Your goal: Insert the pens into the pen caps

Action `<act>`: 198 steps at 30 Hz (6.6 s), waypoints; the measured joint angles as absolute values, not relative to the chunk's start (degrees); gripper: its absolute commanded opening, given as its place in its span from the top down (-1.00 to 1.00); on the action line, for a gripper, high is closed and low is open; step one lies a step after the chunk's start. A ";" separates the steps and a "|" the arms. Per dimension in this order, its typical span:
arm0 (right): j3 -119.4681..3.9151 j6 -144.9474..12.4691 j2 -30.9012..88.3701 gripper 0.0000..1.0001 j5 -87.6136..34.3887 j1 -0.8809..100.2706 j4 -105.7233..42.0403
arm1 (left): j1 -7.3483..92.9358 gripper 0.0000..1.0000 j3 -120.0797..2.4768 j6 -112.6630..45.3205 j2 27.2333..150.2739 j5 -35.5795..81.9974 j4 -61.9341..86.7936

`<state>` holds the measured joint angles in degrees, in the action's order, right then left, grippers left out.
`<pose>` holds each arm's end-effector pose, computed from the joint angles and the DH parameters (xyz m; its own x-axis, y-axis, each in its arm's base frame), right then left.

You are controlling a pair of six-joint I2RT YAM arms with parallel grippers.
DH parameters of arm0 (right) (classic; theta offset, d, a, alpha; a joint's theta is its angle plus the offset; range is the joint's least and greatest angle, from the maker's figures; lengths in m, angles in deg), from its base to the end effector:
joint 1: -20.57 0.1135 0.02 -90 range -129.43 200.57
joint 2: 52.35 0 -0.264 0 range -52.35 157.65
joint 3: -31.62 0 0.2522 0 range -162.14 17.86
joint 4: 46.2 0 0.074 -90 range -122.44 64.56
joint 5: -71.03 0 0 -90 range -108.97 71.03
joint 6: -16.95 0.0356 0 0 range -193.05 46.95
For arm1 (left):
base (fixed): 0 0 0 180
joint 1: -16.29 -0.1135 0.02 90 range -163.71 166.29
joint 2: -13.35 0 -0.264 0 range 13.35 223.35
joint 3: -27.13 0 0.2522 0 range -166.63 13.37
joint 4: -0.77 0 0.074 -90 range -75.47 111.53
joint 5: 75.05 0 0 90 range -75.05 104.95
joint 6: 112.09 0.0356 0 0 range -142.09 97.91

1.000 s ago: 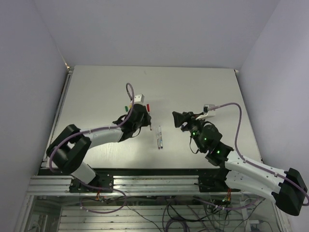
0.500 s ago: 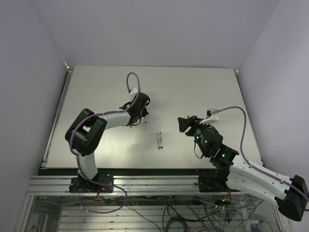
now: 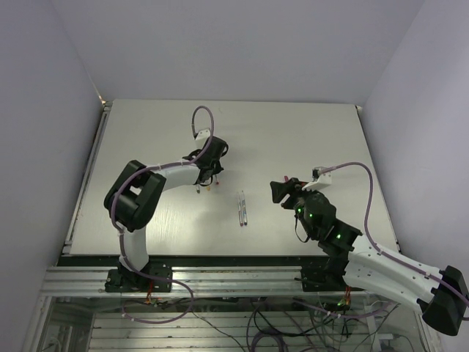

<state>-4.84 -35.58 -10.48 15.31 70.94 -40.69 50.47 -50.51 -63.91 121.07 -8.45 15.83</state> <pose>0.1277 0.1228 0.2463 -0.2685 0.4639 -0.8442 -0.1516 0.8451 0.5126 0.3338 -0.2096 0.1630 -0.6263 -0.3144 -0.7134 -0.1795 0.9486 -0.2605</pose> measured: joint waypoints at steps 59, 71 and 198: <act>-3.84 -26.29 -9.23 -0.40 19.03 53.91 -31.11 | 74.29 0.09 -41.39 -60.24 108.92 -9.56 23.44; -3.25 -25.66 -10.63 -0.40 18.59 53.89 -30.74 | 76.43 0.18 -41.48 -60.51 111.76 -8.87 24.25; -27.68 -48.04 42.50 1.00 -5.98 41.65 -34.35 | 75.01 0.86 -31.82 -57.97 95.85 0.69 23.44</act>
